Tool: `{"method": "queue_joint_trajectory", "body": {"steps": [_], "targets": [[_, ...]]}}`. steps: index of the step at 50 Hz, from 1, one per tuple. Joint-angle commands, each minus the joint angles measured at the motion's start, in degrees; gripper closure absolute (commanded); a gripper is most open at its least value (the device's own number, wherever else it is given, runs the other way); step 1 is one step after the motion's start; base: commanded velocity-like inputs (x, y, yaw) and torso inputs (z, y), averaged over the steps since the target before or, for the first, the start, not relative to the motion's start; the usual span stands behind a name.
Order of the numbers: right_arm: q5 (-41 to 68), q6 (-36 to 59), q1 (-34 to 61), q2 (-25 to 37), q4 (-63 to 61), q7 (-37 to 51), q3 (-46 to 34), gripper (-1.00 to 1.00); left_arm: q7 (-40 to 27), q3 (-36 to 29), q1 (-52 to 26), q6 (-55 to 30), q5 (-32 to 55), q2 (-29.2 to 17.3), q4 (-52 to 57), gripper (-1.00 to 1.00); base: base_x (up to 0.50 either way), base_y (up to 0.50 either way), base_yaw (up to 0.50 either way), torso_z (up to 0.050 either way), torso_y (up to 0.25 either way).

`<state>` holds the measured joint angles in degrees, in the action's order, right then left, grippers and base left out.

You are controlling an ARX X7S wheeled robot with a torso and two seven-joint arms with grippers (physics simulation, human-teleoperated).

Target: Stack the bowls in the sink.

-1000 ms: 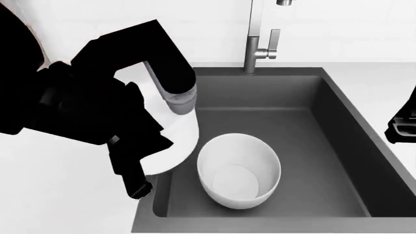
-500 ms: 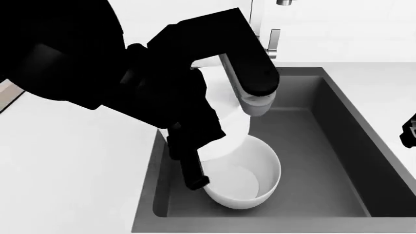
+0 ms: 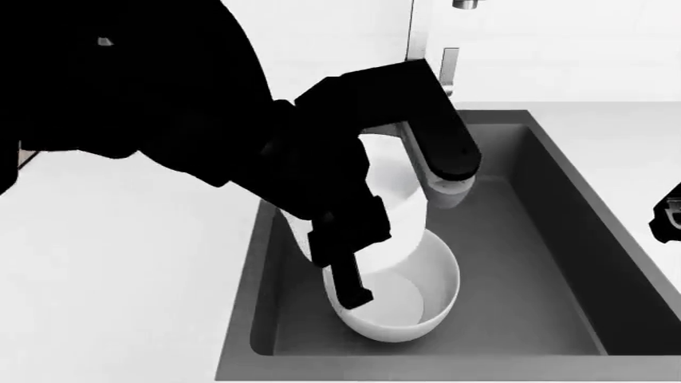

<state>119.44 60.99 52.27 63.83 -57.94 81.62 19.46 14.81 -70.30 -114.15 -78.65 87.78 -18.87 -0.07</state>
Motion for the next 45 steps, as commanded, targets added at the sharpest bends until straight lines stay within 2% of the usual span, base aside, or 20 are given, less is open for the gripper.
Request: {"method": "queue_joint_trajectory", "body": {"steps": [1, 45], "targets": [[-0.42, 0.40, 0.37, -0.35, 0.26, -0.10, -0.69, -1.00, 4.01, -3.15, 2.77, 3.89, -8.12, 2.58, -2.53, 1.00, 0.00, 0.00, 0.00, 0.000, 0.000], [-1.34, 1.70, -0.86, -1.57, 0.41, -0.41, -0.11, -1.00, 6.39, -6.20, 8.01, 9.03, -11.21, 5.79, -3.49, 1.00, 0.00, 0.00, 0.00, 0.000, 0.001]]}}
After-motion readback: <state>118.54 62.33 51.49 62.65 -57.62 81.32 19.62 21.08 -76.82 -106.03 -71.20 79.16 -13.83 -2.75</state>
